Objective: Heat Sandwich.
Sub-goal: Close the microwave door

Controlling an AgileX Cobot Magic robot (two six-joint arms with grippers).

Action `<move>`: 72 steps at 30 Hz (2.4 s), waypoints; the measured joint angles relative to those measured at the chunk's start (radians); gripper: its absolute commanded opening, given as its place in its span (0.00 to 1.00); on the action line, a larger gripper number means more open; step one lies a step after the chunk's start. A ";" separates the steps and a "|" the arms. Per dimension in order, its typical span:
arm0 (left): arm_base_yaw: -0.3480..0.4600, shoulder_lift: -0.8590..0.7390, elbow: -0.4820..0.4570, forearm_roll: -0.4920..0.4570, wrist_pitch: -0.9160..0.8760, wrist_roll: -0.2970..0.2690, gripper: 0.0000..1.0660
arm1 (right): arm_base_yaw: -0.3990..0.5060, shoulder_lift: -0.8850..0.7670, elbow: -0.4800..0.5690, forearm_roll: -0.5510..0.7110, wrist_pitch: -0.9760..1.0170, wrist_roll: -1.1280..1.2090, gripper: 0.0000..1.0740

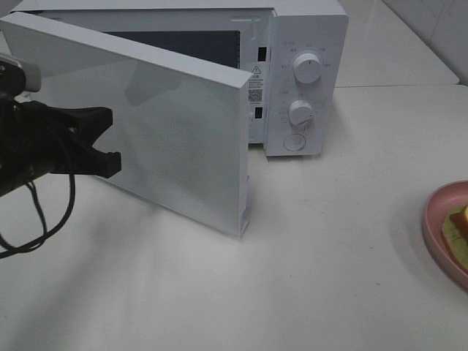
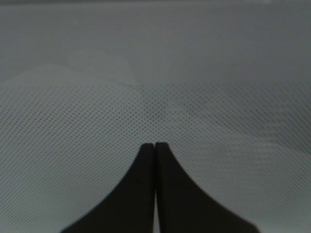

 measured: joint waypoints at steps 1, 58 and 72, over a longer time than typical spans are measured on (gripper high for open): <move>-0.022 0.022 -0.029 -0.030 -0.001 0.000 0.00 | 0.000 0.000 0.000 0.000 0.000 0.000 0.71; -0.203 0.393 -0.654 -0.379 0.245 0.254 0.00 | 0.000 0.000 0.000 0.000 0.000 0.000 0.71; -0.243 0.280 -0.579 -0.445 0.322 0.265 0.00 | 0.000 0.000 0.000 0.000 0.000 0.000 0.71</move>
